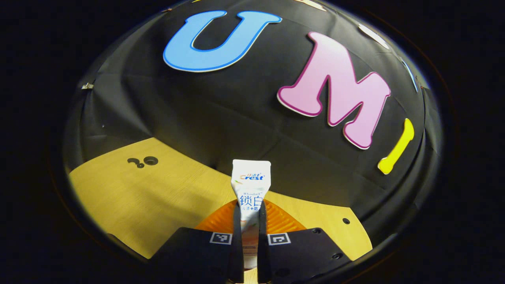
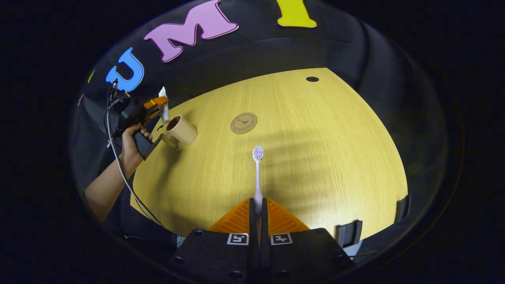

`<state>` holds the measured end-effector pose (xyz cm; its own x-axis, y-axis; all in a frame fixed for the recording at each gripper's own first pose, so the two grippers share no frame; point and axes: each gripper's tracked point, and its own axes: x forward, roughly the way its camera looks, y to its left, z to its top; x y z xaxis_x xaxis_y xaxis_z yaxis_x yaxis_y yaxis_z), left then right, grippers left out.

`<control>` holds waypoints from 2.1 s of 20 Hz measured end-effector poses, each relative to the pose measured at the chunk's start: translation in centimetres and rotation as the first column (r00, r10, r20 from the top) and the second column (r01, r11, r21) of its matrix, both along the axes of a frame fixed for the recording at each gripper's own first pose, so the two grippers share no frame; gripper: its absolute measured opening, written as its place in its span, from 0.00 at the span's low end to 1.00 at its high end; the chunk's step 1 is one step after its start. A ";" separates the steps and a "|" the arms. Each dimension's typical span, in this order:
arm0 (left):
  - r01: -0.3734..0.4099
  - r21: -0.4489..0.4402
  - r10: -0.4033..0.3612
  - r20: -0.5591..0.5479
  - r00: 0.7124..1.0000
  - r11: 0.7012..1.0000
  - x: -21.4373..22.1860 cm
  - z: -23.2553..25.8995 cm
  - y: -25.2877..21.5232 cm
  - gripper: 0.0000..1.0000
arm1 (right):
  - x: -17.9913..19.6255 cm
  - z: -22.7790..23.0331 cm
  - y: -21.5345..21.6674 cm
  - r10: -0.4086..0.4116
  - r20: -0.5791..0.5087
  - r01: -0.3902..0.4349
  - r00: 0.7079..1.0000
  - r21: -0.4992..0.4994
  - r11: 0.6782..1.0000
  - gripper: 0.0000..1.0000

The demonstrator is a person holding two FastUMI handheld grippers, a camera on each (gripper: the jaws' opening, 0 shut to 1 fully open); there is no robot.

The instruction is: Put the toothbrush and toothpaste on the desktop into the cup, then pick up the cup and place it on the coaster on the desktop.

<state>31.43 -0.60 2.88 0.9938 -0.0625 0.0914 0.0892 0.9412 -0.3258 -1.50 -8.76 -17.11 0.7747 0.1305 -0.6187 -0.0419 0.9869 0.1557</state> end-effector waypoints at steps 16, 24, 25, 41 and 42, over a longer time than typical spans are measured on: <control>-0.001 0.101 0.006 -0.051 0.999 0.995 -8.3 -1.5 2.1 0.97 | 4.3 0.4 3.2 0.105 -0.004 -0.105 0.995 0.006 0.994 0.05; -0.044 0.119 0.061 -0.142 0.988 0.992 -20.2 -6.7 5.8 0.97 | 10.8 6.3 10.1 0.230 0.130 -0.233 0.965 0.009 0.973 0.05; -0.055 0.110 0.072 -0.160 0.985 0.992 -21.3 -7.8 6.1 0.97 | 11.8 7.3 11.4 0.251 0.156 -0.255 0.955 0.005 0.967 0.05; -0.170 0.048 0.176 -0.234 0.956 0.984 -27.1 -12.5 9.1 0.97 | 23.7 14.9 28.6 0.386 0.497 -0.449 0.777 0.007 0.894 0.05; -0.173 0.042 0.178 -0.233 0.956 0.984 -27.0 -12.4 9.2 0.97 | 24.4 14.9 28.9 0.380 0.505 -0.447 0.775 0.013 0.895 0.05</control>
<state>4.41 8.57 -9.54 0.9826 0.1158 -0.1454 -0.1550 0.9420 -0.2975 22.91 20.10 -2.24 0.8186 0.5567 -0.1411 -0.5430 0.8303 0.1256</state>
